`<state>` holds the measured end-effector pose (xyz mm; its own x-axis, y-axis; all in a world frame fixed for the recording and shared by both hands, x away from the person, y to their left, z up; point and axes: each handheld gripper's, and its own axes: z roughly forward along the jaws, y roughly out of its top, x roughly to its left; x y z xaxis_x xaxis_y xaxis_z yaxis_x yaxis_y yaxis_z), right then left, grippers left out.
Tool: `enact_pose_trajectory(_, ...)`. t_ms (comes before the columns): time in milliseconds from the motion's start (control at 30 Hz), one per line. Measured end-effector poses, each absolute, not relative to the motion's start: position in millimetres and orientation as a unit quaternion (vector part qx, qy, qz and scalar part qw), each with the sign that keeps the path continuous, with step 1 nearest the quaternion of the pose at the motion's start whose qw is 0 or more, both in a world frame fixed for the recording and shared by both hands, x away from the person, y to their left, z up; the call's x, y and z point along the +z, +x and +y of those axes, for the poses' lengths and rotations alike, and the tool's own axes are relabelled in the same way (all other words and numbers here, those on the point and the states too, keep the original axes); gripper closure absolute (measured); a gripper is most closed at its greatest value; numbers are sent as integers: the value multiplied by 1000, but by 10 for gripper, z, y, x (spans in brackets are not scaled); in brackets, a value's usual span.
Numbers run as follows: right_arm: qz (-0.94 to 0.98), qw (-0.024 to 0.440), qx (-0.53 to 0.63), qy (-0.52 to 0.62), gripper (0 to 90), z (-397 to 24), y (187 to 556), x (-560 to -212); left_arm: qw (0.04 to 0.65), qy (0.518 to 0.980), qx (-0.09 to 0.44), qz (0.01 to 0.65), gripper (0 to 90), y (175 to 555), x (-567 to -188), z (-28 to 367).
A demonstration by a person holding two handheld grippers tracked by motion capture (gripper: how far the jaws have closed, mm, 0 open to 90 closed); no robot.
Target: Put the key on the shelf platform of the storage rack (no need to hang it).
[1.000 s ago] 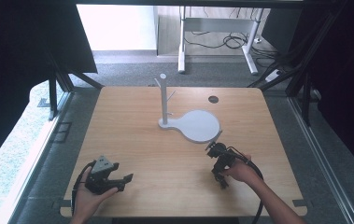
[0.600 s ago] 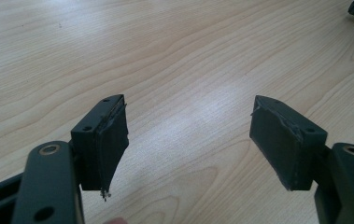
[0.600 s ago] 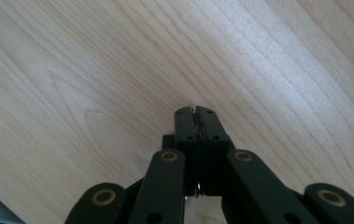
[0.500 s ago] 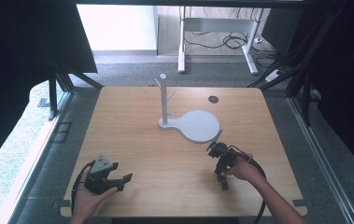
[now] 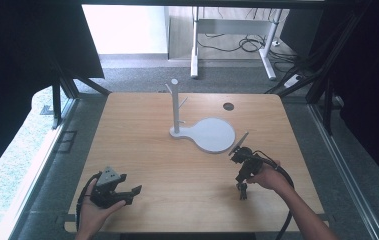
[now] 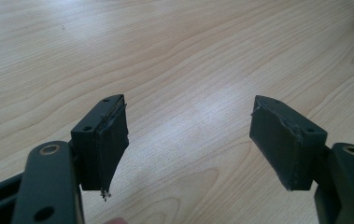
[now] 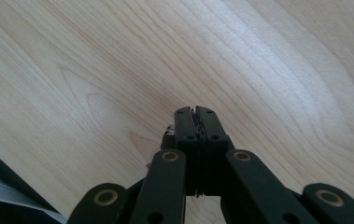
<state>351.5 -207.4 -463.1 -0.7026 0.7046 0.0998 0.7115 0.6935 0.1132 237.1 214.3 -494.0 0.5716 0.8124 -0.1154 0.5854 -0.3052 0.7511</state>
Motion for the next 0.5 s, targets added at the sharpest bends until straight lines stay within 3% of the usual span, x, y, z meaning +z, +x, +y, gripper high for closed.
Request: enact_pose_trajectory(500,-920,15,-66,-386,894,-2119,3538,-4394,394,792,144,443,281,2371,-4937,2153)
